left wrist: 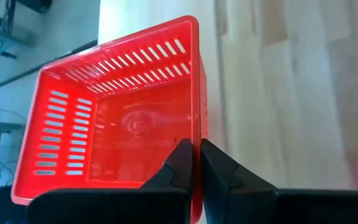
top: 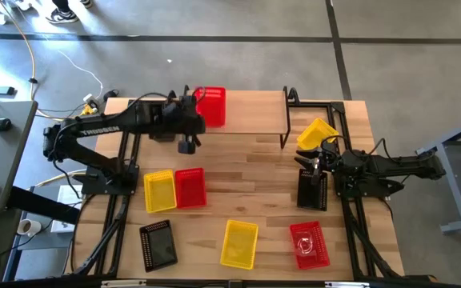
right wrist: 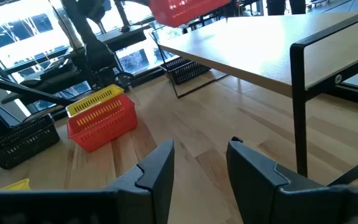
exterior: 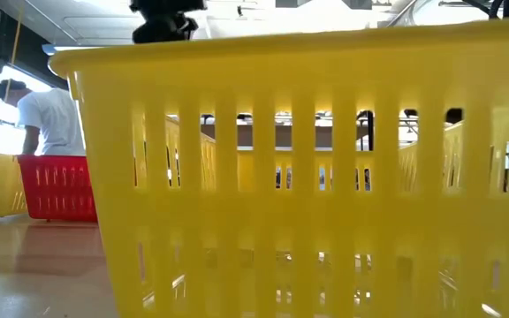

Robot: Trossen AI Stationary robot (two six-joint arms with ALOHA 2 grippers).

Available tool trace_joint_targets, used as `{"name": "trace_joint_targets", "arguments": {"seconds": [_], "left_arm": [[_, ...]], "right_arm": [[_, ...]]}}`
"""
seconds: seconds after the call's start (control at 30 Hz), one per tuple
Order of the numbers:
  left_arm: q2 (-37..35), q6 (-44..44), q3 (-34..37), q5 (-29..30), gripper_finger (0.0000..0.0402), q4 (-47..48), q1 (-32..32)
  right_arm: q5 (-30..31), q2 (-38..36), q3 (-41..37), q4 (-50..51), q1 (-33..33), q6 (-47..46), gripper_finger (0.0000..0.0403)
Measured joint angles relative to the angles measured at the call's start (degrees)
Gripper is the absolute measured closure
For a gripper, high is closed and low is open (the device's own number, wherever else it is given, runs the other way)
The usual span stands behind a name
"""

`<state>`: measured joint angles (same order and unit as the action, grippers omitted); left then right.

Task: Stack baskets on shelf by color
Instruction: Put the top right red bin on the shelf

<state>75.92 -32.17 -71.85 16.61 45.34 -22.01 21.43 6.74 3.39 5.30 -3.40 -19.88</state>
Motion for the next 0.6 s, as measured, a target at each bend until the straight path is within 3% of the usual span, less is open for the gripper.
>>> {"name": "trace_joint_targets", "arguments": {"seconds": [0.47,0.6], "left_arm": [[0.0,-5.27,0.0,-14.73,0.0401,1.04,-12.02],[0.17,-6.71,0.02,-15.44,0.0401,1.46,-13.41]], "right_arm": [[0.0,0.0,0.01,0.0,0.02,0.0,0.027],[0.0,0.0,0.01,0.0,0.0,0.0,0.027]]}}
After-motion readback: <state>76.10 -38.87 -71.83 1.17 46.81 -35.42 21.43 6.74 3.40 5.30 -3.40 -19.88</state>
